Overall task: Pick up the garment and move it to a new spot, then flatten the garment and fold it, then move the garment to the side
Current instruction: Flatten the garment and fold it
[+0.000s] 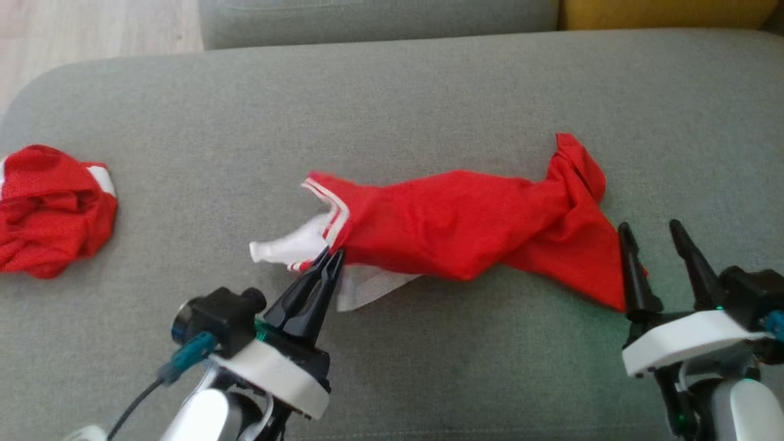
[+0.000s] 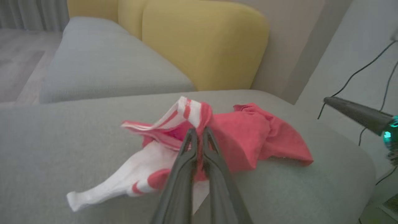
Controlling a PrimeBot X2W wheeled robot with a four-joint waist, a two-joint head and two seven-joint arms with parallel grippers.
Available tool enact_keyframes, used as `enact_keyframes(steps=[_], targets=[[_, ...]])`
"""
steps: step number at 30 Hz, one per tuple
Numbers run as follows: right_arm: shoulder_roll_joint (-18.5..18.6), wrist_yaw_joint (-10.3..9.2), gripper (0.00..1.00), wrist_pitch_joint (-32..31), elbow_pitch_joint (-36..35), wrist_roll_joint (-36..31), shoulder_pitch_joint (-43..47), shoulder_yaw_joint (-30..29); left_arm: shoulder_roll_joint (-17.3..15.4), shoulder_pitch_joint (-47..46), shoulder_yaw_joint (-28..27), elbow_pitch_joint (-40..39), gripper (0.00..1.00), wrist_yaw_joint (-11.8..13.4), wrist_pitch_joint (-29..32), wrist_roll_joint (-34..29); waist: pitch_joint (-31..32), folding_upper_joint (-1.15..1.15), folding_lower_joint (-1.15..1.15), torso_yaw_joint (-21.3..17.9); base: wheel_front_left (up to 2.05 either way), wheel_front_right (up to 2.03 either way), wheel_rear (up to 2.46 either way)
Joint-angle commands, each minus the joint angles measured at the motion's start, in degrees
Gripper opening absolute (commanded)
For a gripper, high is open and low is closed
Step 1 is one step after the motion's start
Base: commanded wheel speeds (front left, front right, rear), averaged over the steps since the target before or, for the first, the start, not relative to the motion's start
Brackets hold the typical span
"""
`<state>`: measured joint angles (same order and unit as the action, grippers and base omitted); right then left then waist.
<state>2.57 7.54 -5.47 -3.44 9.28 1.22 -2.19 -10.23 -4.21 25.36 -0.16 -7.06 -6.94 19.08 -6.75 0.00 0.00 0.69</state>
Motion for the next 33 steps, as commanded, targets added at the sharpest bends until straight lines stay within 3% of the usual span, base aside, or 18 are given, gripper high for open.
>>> enact_keyframes(steps=[1, 8, 14, 20, 33], targets=[[0.31, -0.05, 1.0, 0.77, -1.91, 0.5, -1.42, 0.92, -1.07, -0.41, -1.74, -3.61, 0.0, -0.07, 0.17, -0.17, 0.37, 0.0, 0.0, 0.37, 0.0, 0.0, 0.0], [0.31, -0.05, 1.0, 1.12, -1.43, 1.37, -0.89, -0.72, -2.73, 1.41, -1.88, -20.79, 0.0, 0.57, 4.53, 1.19, 1.34, 0.0, 0.0, 1.3, 0.0, 0.0, 0.0], [0.31, -0.05, 1.0, 1.4, -1.21, 2.16, -1.32, -0.28, -3.17, -0.51, -4.99, -23.54, 0.0, 2.54, 7.05, 2.42, 0.64, 0.0, 0.0, 0.24, 0.0, 0.0, 0.0], [0.31, -0.05, 1.0, 1.87, -1.41, 2.39, -2.72, 0.13, -2.74, -4.81, -9.86, -9.99, 0.0, 3.84, 5.73, 5.17, -2.44, 0.0, 0.0, -2.24, 0.0, 0.0, 0.0], [0.31, -0.05, 1.0, 3.61, -0.85, 2.17, -6.87, -0.69, -2.55, -26.56, -14.36, 30.6, 0.0, 1.41, -2.23, 8.17, -10.6, 0.0, 0.0, -6.82, 0.0, 0.0, 0.0]])
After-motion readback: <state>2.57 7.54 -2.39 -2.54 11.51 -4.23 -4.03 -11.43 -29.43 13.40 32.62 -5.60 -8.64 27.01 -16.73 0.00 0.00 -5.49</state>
